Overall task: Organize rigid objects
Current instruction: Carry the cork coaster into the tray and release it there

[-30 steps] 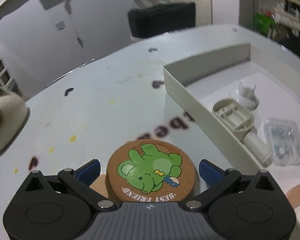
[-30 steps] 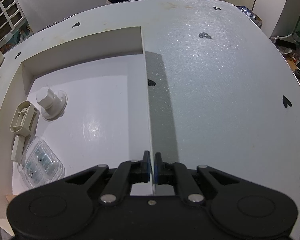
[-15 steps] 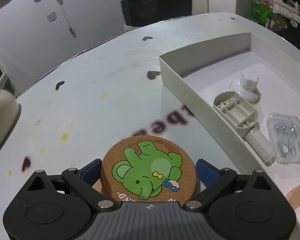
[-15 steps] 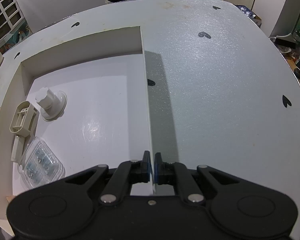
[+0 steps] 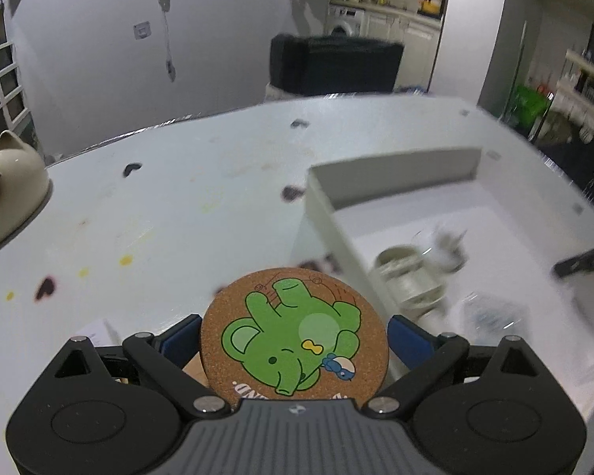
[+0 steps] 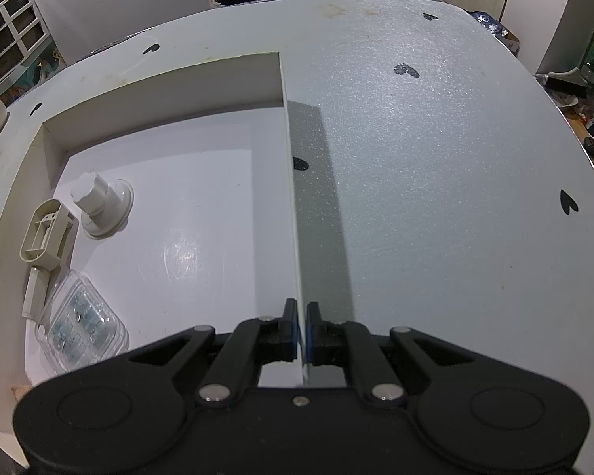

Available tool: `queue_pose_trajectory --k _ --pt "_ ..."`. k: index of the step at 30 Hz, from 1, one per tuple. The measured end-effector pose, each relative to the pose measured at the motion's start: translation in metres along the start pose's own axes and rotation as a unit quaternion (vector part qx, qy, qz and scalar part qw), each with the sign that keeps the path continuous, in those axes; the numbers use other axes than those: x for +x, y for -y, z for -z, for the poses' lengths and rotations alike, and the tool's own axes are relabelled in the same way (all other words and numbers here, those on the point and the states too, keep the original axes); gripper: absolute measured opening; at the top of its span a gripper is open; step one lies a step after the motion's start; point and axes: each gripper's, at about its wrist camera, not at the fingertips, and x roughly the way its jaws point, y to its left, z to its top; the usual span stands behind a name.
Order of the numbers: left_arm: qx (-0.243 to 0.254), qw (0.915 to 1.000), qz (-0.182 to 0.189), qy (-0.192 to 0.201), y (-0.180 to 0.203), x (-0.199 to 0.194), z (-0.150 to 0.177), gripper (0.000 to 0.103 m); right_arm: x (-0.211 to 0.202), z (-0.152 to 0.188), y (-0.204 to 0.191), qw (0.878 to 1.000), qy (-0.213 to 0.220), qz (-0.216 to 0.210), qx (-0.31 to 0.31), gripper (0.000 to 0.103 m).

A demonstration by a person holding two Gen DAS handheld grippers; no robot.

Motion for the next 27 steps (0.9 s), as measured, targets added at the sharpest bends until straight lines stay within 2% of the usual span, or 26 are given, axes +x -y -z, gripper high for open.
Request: queue_pose_trajectory --k 7,16,19,27 --pt "-0.007 0.9969 0.077 0.018 0.038 -0.01 -0.014 0.098 0.0 0.0 0.0 1.0 0.002 0.0 0.001 0.006" --pt "0.008 0.9864 0.164 0.005 0.103 0.017 -0.034 0.098 -0.001 0.001 0.0 1.0 0.004 -0.003 0.0 0.006" --pt "0.016 0.9836 0.18 -0.001 0.122 0.033 -0.044 0.098 -0.001 0.001 0.001 1.0 0.004 -0.004 -0.001 0.006" --pt "0.019 0.9812 0.191 -0.021 0.148 0.079 -0.066 0.098 -0.002 0.001 0.001 1.0 0.005 -0.005 -0.003 0.006"
